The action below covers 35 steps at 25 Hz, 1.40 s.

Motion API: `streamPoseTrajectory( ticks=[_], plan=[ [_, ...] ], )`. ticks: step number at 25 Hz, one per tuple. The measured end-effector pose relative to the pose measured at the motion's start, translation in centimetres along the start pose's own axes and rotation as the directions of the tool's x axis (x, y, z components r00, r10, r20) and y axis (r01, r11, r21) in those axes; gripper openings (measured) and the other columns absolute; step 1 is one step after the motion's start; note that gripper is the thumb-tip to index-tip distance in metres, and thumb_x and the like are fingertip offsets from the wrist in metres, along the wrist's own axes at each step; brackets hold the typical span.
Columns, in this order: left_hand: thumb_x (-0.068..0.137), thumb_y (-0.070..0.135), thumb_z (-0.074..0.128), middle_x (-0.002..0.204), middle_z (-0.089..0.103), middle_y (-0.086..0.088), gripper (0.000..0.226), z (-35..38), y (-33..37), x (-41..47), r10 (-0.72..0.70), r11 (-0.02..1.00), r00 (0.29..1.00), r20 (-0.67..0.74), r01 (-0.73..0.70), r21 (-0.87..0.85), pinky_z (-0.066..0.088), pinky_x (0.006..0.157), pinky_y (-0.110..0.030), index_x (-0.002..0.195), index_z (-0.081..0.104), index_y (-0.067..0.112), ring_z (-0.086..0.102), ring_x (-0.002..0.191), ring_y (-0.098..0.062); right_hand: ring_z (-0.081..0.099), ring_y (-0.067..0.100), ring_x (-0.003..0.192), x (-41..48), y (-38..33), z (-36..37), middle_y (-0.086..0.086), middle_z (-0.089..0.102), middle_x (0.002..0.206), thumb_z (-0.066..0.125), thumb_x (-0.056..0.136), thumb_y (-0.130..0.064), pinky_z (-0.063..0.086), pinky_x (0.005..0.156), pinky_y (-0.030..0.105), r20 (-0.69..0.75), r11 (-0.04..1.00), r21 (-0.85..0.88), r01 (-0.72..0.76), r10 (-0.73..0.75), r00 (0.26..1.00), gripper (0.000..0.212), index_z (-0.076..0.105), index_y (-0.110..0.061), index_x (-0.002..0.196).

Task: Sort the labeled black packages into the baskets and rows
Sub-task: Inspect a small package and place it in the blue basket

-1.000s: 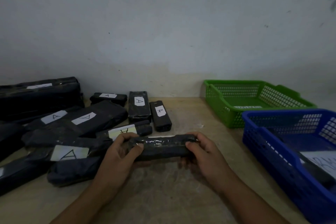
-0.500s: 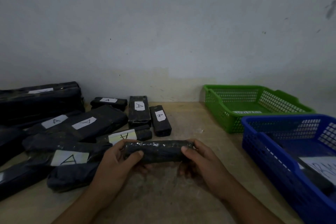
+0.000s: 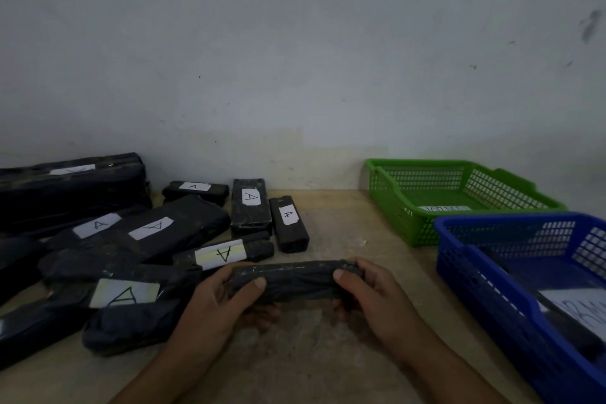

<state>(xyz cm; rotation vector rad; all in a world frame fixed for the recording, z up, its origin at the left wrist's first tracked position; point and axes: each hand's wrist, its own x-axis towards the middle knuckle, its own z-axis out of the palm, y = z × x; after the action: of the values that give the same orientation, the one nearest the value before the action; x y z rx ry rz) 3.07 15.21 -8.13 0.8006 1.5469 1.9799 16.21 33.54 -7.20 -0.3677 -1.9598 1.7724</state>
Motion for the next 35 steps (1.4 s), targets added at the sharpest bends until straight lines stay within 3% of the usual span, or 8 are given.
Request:
streamPoseTrajectory(
  ticks=[4, 7, 13, 17, 24, 27, 31, 35],
  plan=[
    [0.089, 0.017, 0.054, 0.095, 0.071, -0.023, 0.025, 0.0, -0.3, 0.7, -0.068, 0.99, 0.991, -0.112, 0.053, -0.131, 0.059, 0.056, -0.037, 0.105, 0.063, 0.001, 0.069, 0.076, -0.035, 0.063, 0.016, 0.065, -0.3, 0.1, 0.4, 0.003, 0.07, 0.076, 0.058, 0.092, 0.0, 0.051, 0.062, 0.025, 0.008, 0.997, -0.071, 0.025, -0.025, 1.0, 0.018, 0.065, -0.015, 0.1],
    [0.091, 0.004, 0.054, 0.104, 0.071, -0.017, 0.017, -0.3, -0.7, 1.0, -0.082, 0.988, 0.98, -0.18, 0.056, -0.147, 0.061, 0.065, -0.036, 0.103, 0.065, 0.003, 0.069, 0.094, -0.031, 0.065, 0.023, 0.072, -0.3, 0.1, 0.6, 0.009, 0.072, 0.091, 0.06, 0.089, 0.003, 0.055, 0.068, 0.035, 0.021, 0.998, -0.05, 0.037, -0.036, 0.999, 0.033, 0.064, -0.025, 0.106],
    [0.09, 0.0, 0.057, 0.1, 0.073, -0.005, 0.021, -0.4, -0.4, 0.5, 0.026, 0.991, 0.992, -0.123, -0.01, 0.134, 0.055, 0.073, -0.02, 0.098, 0.067, 0.017, 0.069, 0.093, -0.014, 0.065, 0.033, 0.075, 0.3, 0.2, 0.6, 0.014, 0.072, 0.096, 0.065, 0.075, -0.04, 0.049, 0.064, 0.041, -0.032, 0.967, 0.243, -0.076, 0.086, 0.996, 0.037, 0.07, -0.02, 0.106],
    [0.089, -0.005, 0.055, 0.11, 0.068, -0.008, 0.032, -0.2, -0.6, 0.4, -0.018, 0.998, 0.996, -0.089, 0.023, 0.059, 0.052, 0.092, -0.043, 0.098, 0.067, 0.023, 0.065, 0.104, -0.025, 0.063, 0.032, 0.086, 0.5, 0.7, 0.5, 0.017, 0.071, 0.097, 0.072, 0.081, -0.027, 0.045, 0.07, 0.046, -0.06, 0.981, 0.186, -0.05, 0.062, 0.996, 0.019, 0.072, -0.014, 0.094],
    [0.074, 0.012, 0.061, 0.093, 0.07, -0.028, 0.038, 0.3, -0.3, 0.3, -0.082, 0.992, 0.996, -0.016, 0.08, -0.101, 0.058, 0.063, -0.037, 0.11, 0.064, 0.0, 0.068, 0.078, -0.04, 0.063, 0.03, 0.09, 0.6, 1.0, 0.0, 0.01, 0.071, 0.096, 0.058, 0.07, -0.013, 0.047, 0.079, 0.047, -0.053, 0.99, 0.139, 0.0, 0.007, 0.999, 0.025, 0.073, -0.021, 0.088],
    [0.074, 0.012, 0.062, 0.096, 0.071, -0.024, 0.033, 0.3, -0.3, 0.3, -0.093, 0.989, 0.994, -0.056, 0.086, -0.124, 0.057, 0.067, -0.041, 0.105, 0.067, 0.002, 0.069, 0.08, -0.037, 0.063, 0.022, 0.088, 0.4, 1.0, -0.1, 0.004, 0.072, 0.095, 0.06, 0.068, -0.014, 0.049, 0.076, 0.037, -0.03, 0.999, 0.049, 0.016, -0.014, 0.999, 0.028, 0.073, -0.024, 0.091],
    [0.088, 0.004, 0.059, 0.095, 0.075, -0.008, 0.023, 0.0, -0.5, 0.3, -0.053, 0.992, 0.987, -0.151, 0.069, 0.108, 0.053, 0.087, -0.048, 0.088, 0.075, 0.02, 0.069, 0.093, -0.029, 0.064, 0.022, 0.091, 0.2, 1.1, 0.0, 0.007, 0.072, 0.103, 0.065, 0.064, -0.03, 0.05, 0.075, 0.036, 0.068, 1.0, 0.013, -0.007, 0.006, 0.998, 0.035, 0.073, -0.022, 0.097],
    [0.089, 0.0, 0.057, 0.086, 0.074, -0.003, 0.022, 0.3, 0.1, 0.1, 0.012, 0.972, 0.979, -0.206, 0.037, 0.23, 0.054, 0.078, -0.037, 0.087, 0.072, 0.016, 0.069, 0.087, -0.024, 0.065, 0.021, 0.079, 0.2, 0.9, 0.6, 0.008, 0.073, 0.099, 0.063, 0.076, -0.021, 0.05, 0.064, 0.033, 0.081, 0.994, 0.081, -0.073, 0.067, 0.994, 0.025, 0.075, -0.022, 0.098]
  ],
)
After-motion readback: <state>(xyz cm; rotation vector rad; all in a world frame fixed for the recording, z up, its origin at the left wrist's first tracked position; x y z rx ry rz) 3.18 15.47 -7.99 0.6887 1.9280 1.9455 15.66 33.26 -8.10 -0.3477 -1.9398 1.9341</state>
